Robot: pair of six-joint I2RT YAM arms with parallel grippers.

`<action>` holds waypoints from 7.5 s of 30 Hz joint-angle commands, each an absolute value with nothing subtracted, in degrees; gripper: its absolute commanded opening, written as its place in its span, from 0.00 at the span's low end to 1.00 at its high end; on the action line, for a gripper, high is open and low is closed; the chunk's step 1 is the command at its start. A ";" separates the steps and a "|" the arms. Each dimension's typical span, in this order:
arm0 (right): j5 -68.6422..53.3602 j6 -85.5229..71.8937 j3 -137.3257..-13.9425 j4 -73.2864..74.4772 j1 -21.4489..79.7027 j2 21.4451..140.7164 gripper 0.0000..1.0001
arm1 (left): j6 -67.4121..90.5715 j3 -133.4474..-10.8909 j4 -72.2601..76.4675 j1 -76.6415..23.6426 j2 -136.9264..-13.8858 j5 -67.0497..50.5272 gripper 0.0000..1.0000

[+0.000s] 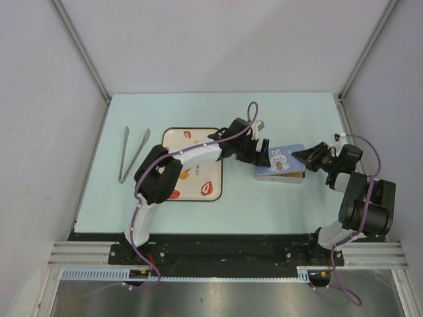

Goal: Pack the cookies

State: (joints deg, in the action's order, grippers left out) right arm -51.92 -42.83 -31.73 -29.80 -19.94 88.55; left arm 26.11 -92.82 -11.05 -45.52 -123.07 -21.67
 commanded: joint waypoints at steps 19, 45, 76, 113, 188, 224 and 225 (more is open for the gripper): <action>-48.17 -37.89 -31.73 -25.32 -20.92 84.29 0.38 | 27.51 -96.94 -11.69 -46.67 -123.93 -22.15 0.98; -37.71 -28.04 -34.19 -13.19 -21.09 79.98 0.38 | 28.04 -97.38 -12.04 -47.20 -124.37 -22.24 0.98; -31.38 -24.08 -34.54 -10.63 -21.71 78.22 0.39 | 28.39 -98.96 -12.74 -47.37 -125.42 -22.67 0.98; -27.60 -20.13 -37.18 -7.03 -18.55 84.90 0.41 | 28.57 -98.70 -13.89 -47.46 -124.54 -21.45 0.98; -27.42 -8.53 -42.36 11.51 -18.54 84.20 0.44 | 29.53 -92.02 -14.59 -49.83 -120.76 -18.02 0.97; -29.62 -3.69 -42.54 16.43 -21.18 81.74 0.43 | 30.15 -95.80 -16.43 -49.22 -121.90 -18.02 0.95; -29.62 -3.60 -42.63 16.61 -21.18 81.56 0.43 | 30.15 -96.15 -16.44 -48.96 -122.34 -17.93 0.95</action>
State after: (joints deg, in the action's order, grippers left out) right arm -31.92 -6.31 -42.24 11.81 -20.86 82.59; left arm 28.93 -92.79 -16.08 -49.69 -121.05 -18.33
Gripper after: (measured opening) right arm 0.430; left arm 0.951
